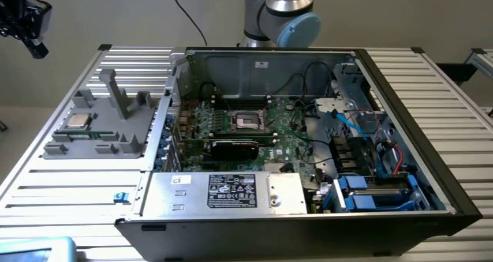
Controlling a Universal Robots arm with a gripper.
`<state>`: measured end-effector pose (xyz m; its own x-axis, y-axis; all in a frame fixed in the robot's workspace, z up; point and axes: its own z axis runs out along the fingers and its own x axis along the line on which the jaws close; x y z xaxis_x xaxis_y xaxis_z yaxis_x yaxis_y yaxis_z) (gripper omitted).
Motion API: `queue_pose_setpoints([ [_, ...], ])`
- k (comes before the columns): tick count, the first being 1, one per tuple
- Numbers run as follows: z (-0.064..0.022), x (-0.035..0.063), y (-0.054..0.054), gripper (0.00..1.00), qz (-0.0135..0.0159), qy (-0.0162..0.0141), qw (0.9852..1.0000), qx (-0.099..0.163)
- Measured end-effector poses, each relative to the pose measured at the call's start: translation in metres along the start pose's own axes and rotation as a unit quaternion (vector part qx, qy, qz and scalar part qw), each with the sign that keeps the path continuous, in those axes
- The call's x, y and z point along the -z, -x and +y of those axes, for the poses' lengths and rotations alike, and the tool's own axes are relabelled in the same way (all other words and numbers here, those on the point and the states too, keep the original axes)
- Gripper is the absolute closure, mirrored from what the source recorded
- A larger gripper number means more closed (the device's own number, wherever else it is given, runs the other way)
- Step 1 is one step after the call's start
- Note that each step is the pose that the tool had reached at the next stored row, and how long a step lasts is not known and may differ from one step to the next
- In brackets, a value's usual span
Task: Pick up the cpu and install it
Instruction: 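Reach for the cpu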
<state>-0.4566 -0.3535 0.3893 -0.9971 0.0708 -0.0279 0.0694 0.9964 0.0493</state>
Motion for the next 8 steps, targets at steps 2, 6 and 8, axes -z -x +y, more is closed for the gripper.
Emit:
queue_pose_setpoints([
  [2, 0.0, 0.0, 0.0, 0.89, 0.0, 0.0, 1.0, 0.0],
  [6, 0.0007, 0.0, -0.0006, 0.89, 0.0, 0.0, 1.0, 0.0],
  [8, 0.0026, -0.0001, -0.0014, 0.89, 0.0, 0.0, 1.0, 0.0],
])
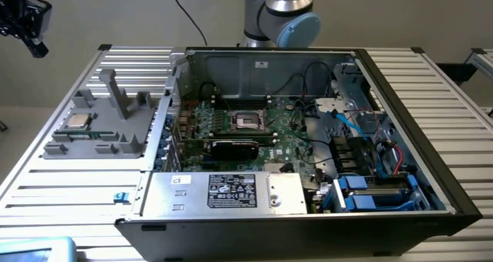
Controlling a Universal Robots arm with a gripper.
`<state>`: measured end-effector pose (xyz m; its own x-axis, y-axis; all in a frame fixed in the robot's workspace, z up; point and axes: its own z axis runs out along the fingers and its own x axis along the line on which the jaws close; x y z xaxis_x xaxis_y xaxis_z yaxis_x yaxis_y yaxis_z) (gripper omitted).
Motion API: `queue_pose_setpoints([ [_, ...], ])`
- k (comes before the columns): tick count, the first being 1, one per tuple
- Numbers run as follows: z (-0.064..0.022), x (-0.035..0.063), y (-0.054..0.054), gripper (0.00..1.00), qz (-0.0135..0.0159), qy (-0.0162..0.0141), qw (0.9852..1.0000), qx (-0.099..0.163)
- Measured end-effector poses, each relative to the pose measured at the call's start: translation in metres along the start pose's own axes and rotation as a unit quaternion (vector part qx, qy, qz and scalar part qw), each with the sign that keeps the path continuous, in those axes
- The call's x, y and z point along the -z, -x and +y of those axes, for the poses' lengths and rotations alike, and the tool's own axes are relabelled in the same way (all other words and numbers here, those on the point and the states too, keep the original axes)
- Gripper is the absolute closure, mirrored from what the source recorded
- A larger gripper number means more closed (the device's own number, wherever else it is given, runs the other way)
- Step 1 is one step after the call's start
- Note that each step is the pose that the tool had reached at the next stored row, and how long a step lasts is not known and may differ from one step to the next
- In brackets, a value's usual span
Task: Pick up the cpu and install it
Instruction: 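Reach for the cpu, then pick up the cpu and move it towards the insertion slot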
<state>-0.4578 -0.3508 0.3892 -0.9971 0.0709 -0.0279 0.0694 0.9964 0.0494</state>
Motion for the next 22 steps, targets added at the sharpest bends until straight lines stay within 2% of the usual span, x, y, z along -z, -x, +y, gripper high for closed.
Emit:
queue_pose_setpoints([
  [16, 0.0015, 0.0, -0.001, 0.89, 0.0, 0.0, 1.0, 0.0],
  [22, 0.0071, -0.0003, -0.015, 0.89, 0.0001, -0.0001, 1.0, 0.0],
])
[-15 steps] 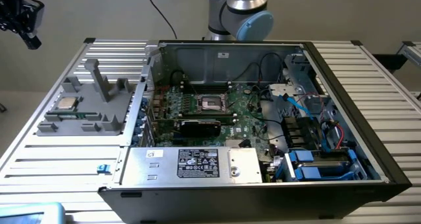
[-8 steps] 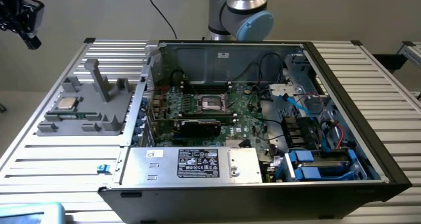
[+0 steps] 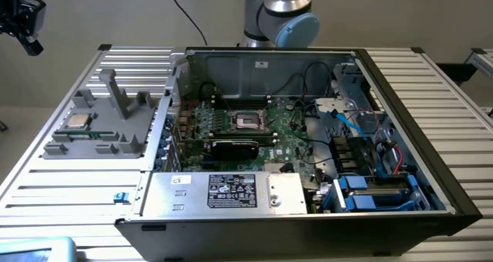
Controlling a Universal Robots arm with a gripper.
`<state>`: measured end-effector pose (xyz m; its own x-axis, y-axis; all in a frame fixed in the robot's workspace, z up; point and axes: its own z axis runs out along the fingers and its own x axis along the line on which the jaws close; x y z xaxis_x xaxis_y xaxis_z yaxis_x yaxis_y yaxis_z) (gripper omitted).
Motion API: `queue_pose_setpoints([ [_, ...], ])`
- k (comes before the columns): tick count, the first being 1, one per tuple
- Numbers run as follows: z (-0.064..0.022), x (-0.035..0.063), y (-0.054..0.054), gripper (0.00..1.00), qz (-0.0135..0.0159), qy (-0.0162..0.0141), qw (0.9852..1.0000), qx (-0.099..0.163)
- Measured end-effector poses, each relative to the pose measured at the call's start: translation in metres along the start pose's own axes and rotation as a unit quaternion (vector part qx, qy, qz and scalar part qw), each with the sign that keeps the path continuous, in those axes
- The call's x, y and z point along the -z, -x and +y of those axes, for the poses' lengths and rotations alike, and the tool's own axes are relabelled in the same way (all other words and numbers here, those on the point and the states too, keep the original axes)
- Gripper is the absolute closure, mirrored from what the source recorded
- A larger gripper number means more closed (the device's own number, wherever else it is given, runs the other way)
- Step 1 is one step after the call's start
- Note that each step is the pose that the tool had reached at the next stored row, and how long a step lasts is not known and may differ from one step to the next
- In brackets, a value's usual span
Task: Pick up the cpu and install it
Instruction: 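Pick up the cpu and move it towards the insertion slot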
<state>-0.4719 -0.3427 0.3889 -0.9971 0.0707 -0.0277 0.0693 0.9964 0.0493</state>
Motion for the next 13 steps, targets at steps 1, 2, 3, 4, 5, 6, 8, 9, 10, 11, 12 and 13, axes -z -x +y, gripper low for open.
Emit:
queue_pose_setpoints([
  [1, 0.0015, -0.0001, -0.003, 0.89, 0.0, 0.0, 1.0, 0.0],
  [2, 0.0031, -0.0004, -0.006, 0.89, 0.0, 0.0, 1.0, 0.0],
  [3, 0.0047, -0.0006, -0.009, 0.89, 0.0, 0.0, 1.0, 0.0],
  [4, 0.0064, -0.0009, -0.012, 0.89, -0.0001, 0.0, 1.0, 0.0],
  [5, 0.0084, -0.0012, -0.014, 0.89, -0.0001, 0.0001, 1.0, 0.0],
  [6, 0.0102, -0.0014, -0.015, 0.89, -0.0001, 0.0, 1.0, 0.0],
  [8, 0.0126, -0.0017, -0.017, 0.89, 0.0001, 0.0, 1.0, 0.0],
  [9, 0.0133, -0.0018, -0.018, 0.89, 0.0001, 0.0001, 1.0, 0.001],
  [10, 0.0135, -0.0019, -0.019, 0.89, 0.0002, 0.0002, 1.0, 0.002],
  [11, 0.0136, -0.0021, -0.019, 0.89, 0.0008, 0.0003, 1.0, 0.004],
  [12, 0.0136, -0.0021, -0.02, 0.89, 0.002, 0.0003, 1.0, 0.006],
  [13, 0.0137, -0.0021, -0.02, 0.89, 0.0033, 0.0004, 1.0, 0.008],
])
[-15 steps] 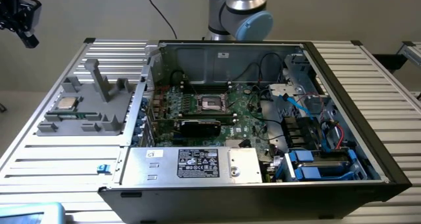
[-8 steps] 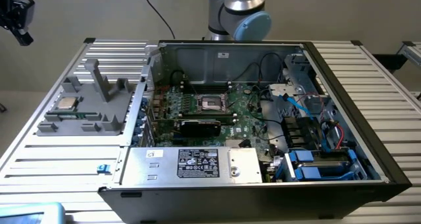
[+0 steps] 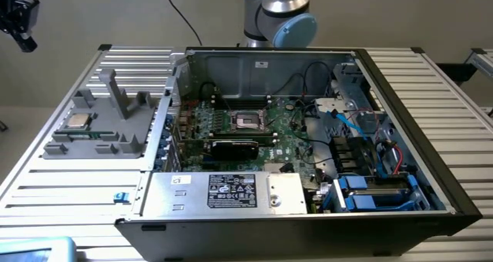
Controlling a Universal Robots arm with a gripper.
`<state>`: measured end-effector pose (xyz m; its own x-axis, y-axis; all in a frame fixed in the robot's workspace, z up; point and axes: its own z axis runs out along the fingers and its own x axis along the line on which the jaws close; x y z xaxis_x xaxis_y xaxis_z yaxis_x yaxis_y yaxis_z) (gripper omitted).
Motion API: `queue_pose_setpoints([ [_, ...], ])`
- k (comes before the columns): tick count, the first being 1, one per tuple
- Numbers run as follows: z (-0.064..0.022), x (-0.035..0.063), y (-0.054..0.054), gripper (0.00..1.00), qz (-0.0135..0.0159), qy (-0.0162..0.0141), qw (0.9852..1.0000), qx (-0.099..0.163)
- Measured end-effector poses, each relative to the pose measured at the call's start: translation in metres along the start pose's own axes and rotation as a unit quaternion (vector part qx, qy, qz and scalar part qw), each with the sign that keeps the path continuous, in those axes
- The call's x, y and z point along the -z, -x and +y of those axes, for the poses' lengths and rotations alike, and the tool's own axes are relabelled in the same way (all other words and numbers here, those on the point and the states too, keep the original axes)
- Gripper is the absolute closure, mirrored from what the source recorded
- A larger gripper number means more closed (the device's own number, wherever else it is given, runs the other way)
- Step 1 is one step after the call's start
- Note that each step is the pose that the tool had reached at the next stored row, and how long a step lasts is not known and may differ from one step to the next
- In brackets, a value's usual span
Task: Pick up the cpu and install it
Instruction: 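Pick up the cpu and move it towards the insertion slot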
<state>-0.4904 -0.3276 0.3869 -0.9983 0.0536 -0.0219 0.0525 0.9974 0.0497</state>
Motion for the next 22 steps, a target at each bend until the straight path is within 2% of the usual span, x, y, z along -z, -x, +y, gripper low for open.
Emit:
queue_pose_setpoints([
  [6, 0.0, 0.0, 0.0, 0.89, 0.006, 0.0015, 0.9998, 0.018],
  [14, 0.0, -0.0001, 0.0, 0.87, 0.0063, 0.0016, 0.9998, 0.019],
  [17, 0.0, -0.0001, 0.0, 0.69, 0.0063, 0.0016, 0.9998, 0.019],
  [18, 0.0, -0.0001, 0.0, 0.69, 0.0063, 0.0016, 0.9998, 0.019],
  [20, 0.0, -0.0001, 0.0, 0.57, 0.0063, 0.0016, 0.9998, 0.019],
  [21, 0.0, -0.0001, 0.0, 0.57, 0.0063, 0.0016, 0.9998, 0.019],
  [22, 0.0, -0.0001, 0.0, 0.52, 0.0063, 0.0016, 0.9998, 0.019],
])
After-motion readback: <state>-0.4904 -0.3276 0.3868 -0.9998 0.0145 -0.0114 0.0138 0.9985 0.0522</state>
